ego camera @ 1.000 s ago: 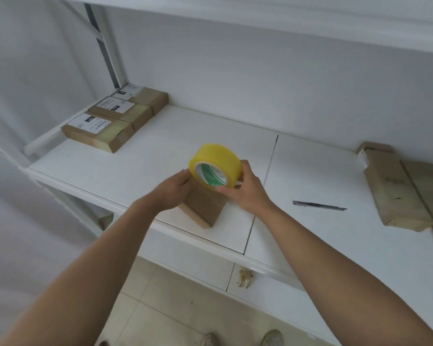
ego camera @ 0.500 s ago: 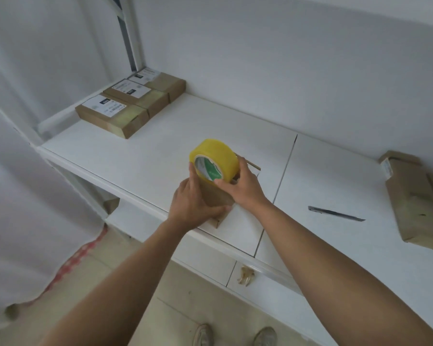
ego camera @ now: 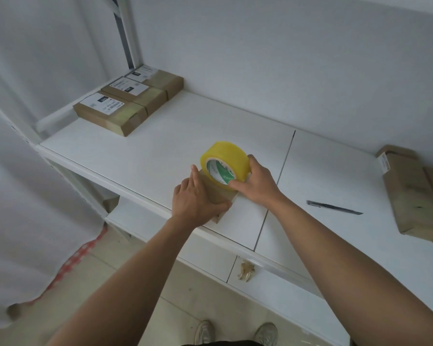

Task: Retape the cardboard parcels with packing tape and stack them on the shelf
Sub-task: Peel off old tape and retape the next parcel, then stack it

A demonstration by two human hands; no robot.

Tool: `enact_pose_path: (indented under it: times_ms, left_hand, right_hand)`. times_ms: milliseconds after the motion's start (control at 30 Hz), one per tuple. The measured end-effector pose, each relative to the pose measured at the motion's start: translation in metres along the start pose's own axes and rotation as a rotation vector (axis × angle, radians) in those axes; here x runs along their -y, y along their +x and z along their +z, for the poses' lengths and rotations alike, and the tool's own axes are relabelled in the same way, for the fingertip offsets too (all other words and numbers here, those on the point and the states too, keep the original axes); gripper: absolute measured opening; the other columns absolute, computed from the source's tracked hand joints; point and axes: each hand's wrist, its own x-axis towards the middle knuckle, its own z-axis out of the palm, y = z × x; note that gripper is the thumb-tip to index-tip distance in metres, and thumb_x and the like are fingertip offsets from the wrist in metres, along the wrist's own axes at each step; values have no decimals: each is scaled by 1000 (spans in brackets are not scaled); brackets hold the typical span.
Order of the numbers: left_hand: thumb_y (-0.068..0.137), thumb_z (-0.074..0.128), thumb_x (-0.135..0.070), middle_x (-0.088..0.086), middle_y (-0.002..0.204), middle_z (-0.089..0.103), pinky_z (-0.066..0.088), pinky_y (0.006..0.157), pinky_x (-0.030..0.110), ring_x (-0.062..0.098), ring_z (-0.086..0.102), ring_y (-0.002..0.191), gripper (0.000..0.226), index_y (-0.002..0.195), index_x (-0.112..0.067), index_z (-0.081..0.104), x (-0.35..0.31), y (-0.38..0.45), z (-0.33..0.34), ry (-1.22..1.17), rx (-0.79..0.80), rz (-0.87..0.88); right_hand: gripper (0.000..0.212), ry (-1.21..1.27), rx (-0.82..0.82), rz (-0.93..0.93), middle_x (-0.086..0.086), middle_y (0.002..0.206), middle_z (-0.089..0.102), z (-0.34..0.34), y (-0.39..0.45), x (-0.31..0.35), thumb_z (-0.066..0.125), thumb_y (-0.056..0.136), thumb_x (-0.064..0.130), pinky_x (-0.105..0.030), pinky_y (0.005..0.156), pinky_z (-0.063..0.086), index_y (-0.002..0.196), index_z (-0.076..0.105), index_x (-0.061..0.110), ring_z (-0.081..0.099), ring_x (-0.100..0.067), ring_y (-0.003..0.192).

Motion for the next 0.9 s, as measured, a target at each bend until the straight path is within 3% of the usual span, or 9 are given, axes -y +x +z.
enact_pose_path:
  times_ms: [133,200,367,567,767,900]
  left_hand:
    - [63,58,-87,5,160,29,29,116,43,25,31,144,138,157,-9,-5,-2,0,-3,12,13,-8]
    - [62,58,-88,4,159,28,30,115,44,25,32,143,137,158,-10,-1,-1,2,-4,17,25,-9]
    - [63,57,-87,3,156,30,33,111,44,26,35,139,126,156,-15,11,0,3,-1,52,5,13]
    - [67,56,-86,5,158,27,29,113,45,27,32,142,127,157,-12,6,0,3,0,76,14,-1]
    - [66,55,-86,10,147,38,31,109,46,32,41,133,119,154,-20,9,-3,7,-4,107,19,57]
    - [52,31,-97,16,147,40,30,111,48,36,43,133,133,155,-18,1,-5,15,-6,171,37,93]
  right_hand:
    - [63,72,10,29,2,111,56,3,-4,-4,79,80,31,-23,66,41,131,43,19,58,-21,100]
    - [69,170,15,55,2,117,56,8,-7,-6,81,80,32,-26,74,47,136,41,22,59,-22,106]
    - [76,232,12,76,5,120,59,11,-14,-9,83,79,36,-21,80,46,142,43,26,58,-15,107]
    - [72,143,-7,44,3,119,62,-2,-20,-24,82,77,37,-40,89,55,138,45,27,61,-19,106]
    - [67,327,-5,95,16,115,57,2,-26,-26,83,79,25,-26,83,53,134,44,31,60,-10,108]
    - [76,414,-34,135,13,124,58,13,-30,-26,85,77,30,-23,85,50,140,42,32,59,-11,110]
